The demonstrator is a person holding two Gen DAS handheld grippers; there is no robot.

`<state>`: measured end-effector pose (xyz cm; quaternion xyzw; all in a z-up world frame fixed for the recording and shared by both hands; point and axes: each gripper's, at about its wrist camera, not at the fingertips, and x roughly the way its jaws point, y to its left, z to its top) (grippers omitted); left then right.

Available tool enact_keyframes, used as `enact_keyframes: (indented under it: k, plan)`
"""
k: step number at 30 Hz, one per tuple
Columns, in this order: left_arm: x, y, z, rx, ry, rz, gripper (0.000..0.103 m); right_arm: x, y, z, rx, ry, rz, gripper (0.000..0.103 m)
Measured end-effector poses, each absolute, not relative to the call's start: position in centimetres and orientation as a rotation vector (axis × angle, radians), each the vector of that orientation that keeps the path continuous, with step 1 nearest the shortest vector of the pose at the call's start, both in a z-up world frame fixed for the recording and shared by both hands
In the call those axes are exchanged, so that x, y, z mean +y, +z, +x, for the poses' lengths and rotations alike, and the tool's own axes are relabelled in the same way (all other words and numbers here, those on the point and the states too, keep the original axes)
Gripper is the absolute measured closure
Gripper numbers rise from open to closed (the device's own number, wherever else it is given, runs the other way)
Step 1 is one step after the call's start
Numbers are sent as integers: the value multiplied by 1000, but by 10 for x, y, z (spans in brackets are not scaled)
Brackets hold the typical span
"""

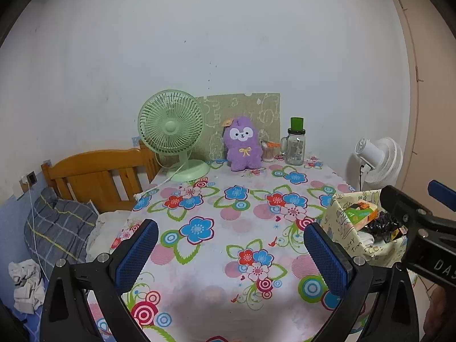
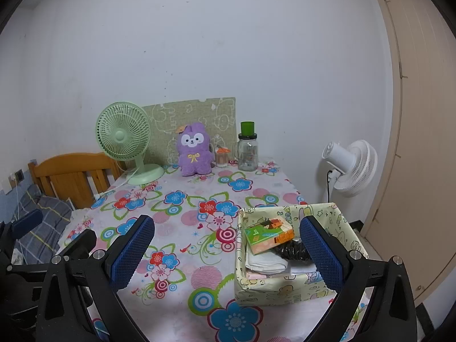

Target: Organize soft objects

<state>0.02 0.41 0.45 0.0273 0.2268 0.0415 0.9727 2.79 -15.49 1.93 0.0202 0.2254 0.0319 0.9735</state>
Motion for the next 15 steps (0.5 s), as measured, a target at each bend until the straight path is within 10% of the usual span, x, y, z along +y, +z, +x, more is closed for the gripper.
enact_keyframes:
  k: [15]
  plan:
    - [2, 6, 2, 458, 79, 52, 0, -154, 17, 32, 461, 79, 38, 0]
